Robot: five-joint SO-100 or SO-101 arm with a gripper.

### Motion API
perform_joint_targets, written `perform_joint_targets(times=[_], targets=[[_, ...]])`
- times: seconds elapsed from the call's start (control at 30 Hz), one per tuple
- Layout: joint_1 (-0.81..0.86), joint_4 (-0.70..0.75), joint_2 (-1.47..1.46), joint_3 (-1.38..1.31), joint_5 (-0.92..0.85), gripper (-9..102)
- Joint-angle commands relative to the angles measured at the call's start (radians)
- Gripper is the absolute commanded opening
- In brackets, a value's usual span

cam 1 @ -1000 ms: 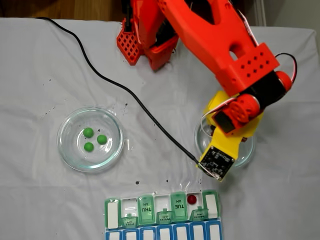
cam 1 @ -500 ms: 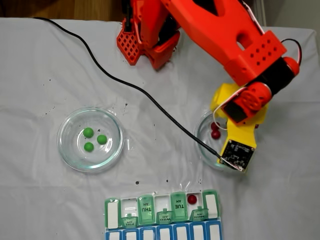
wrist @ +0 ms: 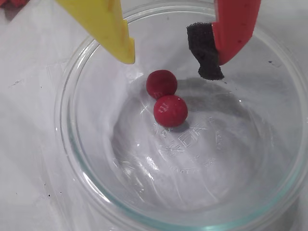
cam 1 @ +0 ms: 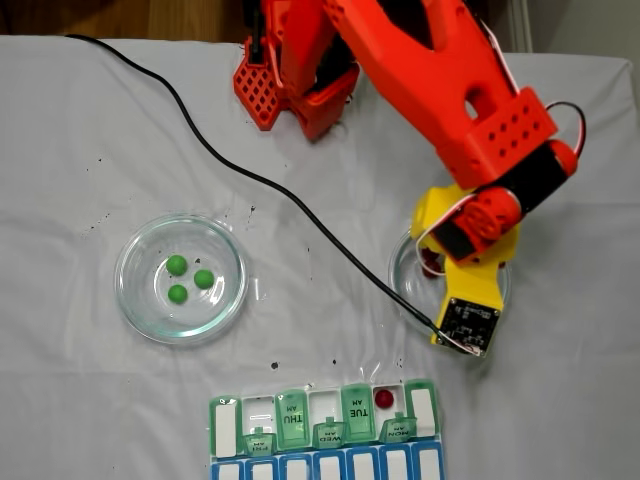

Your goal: Sort medicines into box.

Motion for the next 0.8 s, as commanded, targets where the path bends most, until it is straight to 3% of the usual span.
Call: perform_joint_targets(times=[0.0,0.77], targets=[[0.015,-0.021,0.000,-0.017,-0.032,29],[-0.044,0.006,-0.137,-0.023,0.046,29]])
